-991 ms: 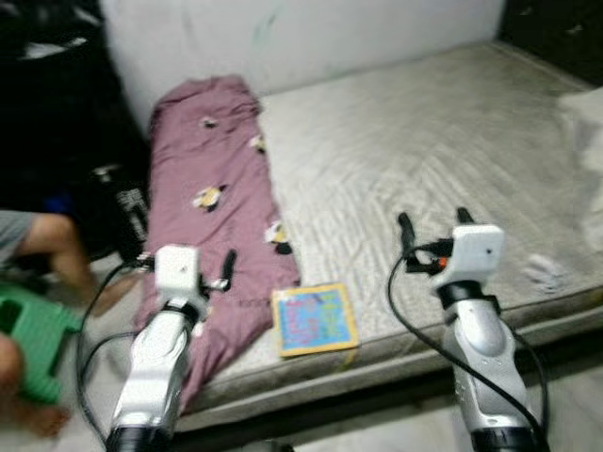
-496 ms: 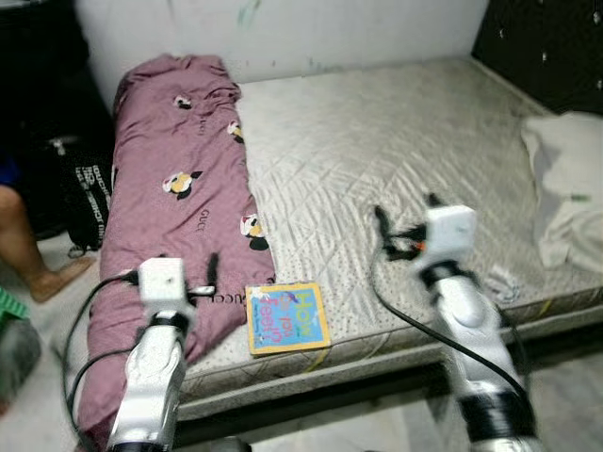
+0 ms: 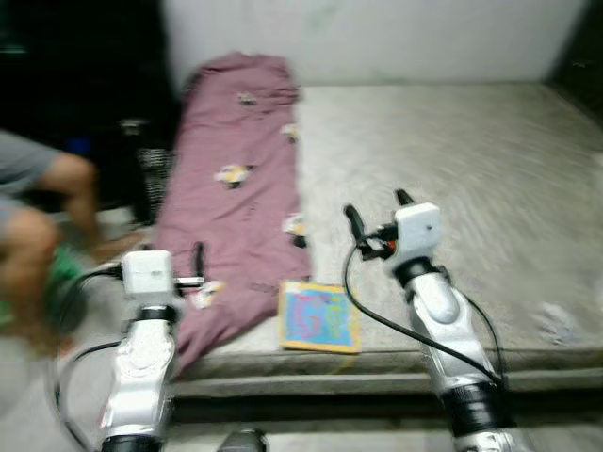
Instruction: Clean up the room
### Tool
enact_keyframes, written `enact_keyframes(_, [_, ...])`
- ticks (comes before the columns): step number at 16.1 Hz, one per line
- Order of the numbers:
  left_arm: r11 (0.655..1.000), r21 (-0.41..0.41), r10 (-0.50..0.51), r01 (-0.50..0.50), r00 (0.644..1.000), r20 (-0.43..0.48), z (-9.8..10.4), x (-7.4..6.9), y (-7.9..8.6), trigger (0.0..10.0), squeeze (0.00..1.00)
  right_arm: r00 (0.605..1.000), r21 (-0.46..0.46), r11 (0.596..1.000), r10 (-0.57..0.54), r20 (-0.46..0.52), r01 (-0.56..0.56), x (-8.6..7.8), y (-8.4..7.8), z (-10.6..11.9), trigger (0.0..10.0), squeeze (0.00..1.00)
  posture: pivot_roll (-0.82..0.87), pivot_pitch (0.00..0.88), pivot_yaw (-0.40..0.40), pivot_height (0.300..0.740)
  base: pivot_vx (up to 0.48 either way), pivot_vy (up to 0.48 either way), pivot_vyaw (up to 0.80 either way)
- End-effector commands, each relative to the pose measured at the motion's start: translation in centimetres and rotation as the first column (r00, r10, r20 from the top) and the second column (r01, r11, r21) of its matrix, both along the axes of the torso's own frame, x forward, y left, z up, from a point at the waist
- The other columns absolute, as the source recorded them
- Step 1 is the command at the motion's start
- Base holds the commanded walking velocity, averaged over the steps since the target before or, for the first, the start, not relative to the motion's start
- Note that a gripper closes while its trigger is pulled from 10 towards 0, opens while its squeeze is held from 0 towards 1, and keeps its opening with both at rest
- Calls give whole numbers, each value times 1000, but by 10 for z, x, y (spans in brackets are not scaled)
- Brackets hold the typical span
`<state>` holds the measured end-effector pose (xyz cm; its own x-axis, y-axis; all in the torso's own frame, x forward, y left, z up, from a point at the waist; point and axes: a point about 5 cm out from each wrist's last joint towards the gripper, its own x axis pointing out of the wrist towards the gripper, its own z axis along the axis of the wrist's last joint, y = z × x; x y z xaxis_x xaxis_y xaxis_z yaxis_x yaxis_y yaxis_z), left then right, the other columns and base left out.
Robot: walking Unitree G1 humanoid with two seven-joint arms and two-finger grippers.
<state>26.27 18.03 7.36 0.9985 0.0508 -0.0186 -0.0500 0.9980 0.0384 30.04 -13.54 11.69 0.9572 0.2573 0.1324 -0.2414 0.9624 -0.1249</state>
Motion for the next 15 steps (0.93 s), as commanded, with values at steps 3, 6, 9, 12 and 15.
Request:
enact_keyframes(3, [999, 16, -35, 35, 999, -29, -1, -4, 3, 10000, 0, 998, 17, 999, -44, 37, 43, -3, -6, 9, 10000, 0, -50, 0, 44, 740, 0, 0, 800])
enact_keyframes(6, [998, 23, -52, 52, 998, -30, 0, -5, 7, 10000, 0, 997, 26, 997, -79, 19, 78, -6, -14, 4, 10000, 0, -37, 0, 39, 740, 0, 0, 0])
enact_keyframes(9, [999, 17, -49, 49, 998, -29, 1, -6, 9, 10000, 0, 995, 15, 995, -94, 10, 94, -8, -19, 0, 10000, 0, -39, 0, 32, 740, 0, 0, 0])
enact_keyframes(12, [998, 9, -63, 63, 997, -34, 0, -5, 7, 10000, 0, 995, 5, 995, -100, 8, 100, -12, -21, -1, 10000, 0, -53, 0, 45, 740, 0, -403, 0])
enact_keyframes(15, [997, 11, -72, 73, 997, -31, 2, -3, 7, 10000, 0, 994, 3, 994, -105, 4, 105, -13, -21, -2, 10000, 0, -45, 0, 45, 740, 0, -434, 0])
